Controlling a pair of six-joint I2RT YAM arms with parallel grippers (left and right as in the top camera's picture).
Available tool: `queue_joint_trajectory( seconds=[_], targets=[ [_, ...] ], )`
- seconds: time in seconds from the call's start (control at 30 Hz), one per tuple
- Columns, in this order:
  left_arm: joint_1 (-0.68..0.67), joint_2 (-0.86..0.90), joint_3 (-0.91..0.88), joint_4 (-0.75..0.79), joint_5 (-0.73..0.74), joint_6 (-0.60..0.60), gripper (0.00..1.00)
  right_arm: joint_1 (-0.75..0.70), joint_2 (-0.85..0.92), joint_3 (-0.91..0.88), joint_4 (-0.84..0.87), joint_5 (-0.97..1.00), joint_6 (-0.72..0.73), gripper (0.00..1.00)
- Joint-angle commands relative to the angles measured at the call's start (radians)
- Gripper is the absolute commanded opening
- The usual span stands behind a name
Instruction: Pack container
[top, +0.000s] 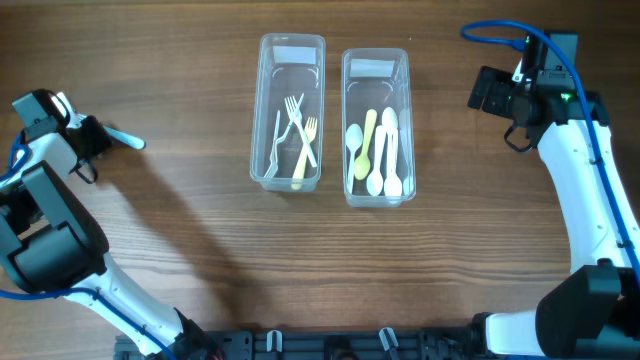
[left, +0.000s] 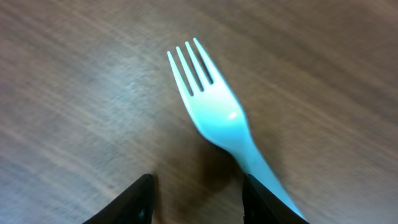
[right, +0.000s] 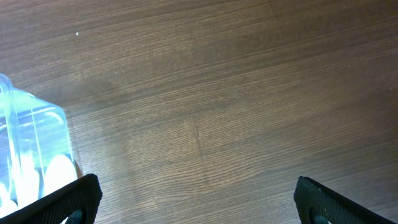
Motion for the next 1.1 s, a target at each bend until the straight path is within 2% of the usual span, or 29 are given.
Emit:
queue_joint_trajectory(
  seconds=[0.0, 0.07, 0.13, 0.2, 0.27, 0.33, 0.43, 0.5, 0.57, 0.6, 0.77, 0.83, 0.93, 1.07],
  targets=[
    [-0.002, -0.011, -0.013, 0.030, 0.107, -0.139, 0.47, -0.002, -0.024, 0.013, 0.002, 0.006, -0.012, 1.00],
    [-0.002, -0.027, -0.013, 0.010, 0.113, -0.241, 0.45, -0.002, -0.024, 0.013, 0.002, 0.006, -0.012, 1.00],
    [-0.002, -0.028, -0.013, -0.034, 0.117, -0.257, 0.40, -0.002, -0.024, 0.013, 0.002, 0.006, -0.012, 1.00],
    [-0.004, -0.028, -0.013, -0.039, 0.117, -0.302, 0.41, -0.002, -0.024, 0.013, 0.002, 0.006, -0.012, 1.00],
    [-0.013, -0.028, -0.013, -0.041, 0.116, -0.396, 0.41, -0.002, -0.024, 0.013, 0.002, 0.006, -0.012, 1.00],
    [-0.032, -0.028, -0.013, -0.029, 0.104, -0.459, 0.50, -0.002, -0.024, 0.013, 0.002, 0.005, -0.012, 1.00],
    [-0.068, -0.028, -0.013, -0.026, 0.040, -0.523, 0.55, -0.002, -0.024, 0.013, 0.002, 0.006, -0.012, 1.00],
    [-0.111, -0.028, -0.013, -0.027, -0.063, -0.523, 0.55, -0.002, -0.024, 0.013, 0.002, 0.006, -0.012, 1.00],
    [-0.151, -0.026, -0.013, -0.050, -0.225, -0.575, 0.56, -0.002, -0.024, 0.013, 0.002, 0.006, -0.012, 1.00],
    [-0.157, -0.021, -0.013, -0.053, -0.244, -0.591, 0.57, -0.002, -0.024, 0.013, 0.002, 0.006, -0.012, 1.00],
    [-0.156, 0.040, -0.013, -0.064, -0.244, -0.624, 0.59, -0.002, -0.024, 0.013, 0.002, 0.006, -0.012, 1.00],
    [-0.153, 0.056, -0.013, -0.064, -0.243, -0.624, 0.51, -0.002, -0.024, 0.013, 0.002, 0.006, -0.012, 1.00],
    [-0.153, 0.057, -0.013, -0.064, -0.244, -0.624, 0.44, -0.002, -0.024, 0.013, 0.002, 0.006, -0.012, 1.00],
    [-0.153, 0.061, -0.013, -0.068, -0.245, -0.624, 0.45, -0.002, -0.024, 0.013, 0.002, 0.006, -0.012, 1.00]
  ],
)
